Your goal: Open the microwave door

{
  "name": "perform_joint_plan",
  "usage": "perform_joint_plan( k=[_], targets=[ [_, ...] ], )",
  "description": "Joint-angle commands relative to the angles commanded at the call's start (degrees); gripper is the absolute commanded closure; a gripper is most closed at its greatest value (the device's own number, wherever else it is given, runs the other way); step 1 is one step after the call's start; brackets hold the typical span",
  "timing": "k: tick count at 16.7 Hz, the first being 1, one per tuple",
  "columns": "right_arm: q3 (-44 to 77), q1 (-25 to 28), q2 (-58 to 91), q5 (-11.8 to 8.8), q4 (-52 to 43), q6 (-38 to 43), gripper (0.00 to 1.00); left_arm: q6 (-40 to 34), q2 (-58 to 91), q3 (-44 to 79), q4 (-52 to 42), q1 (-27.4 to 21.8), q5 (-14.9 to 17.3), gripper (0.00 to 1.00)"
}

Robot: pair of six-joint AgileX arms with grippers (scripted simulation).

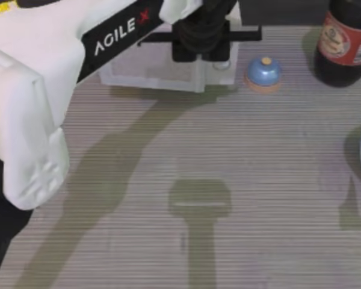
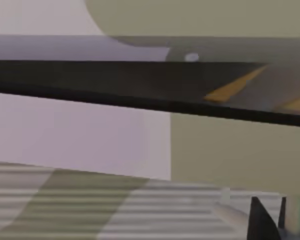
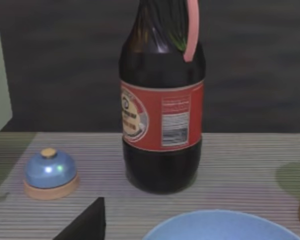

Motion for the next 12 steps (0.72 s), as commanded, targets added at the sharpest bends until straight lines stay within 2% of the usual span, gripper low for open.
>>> perform_joint_plan(
  k=[4, 12],
  targets=[
    [0.0, 0.0, 0.0, 0.0, 0.0, 0.0, 0.00, 2.8, -3.5, -7.3, 3.5, 0.3, 1.1, 1.00],
    [0.0, 0.0, 0.0, 0.0, 0.0, 0.0, 0.00, 3.0, -3.8, -7.8, 3.8, 0.3, 1.2, 1.00]
  ],
)
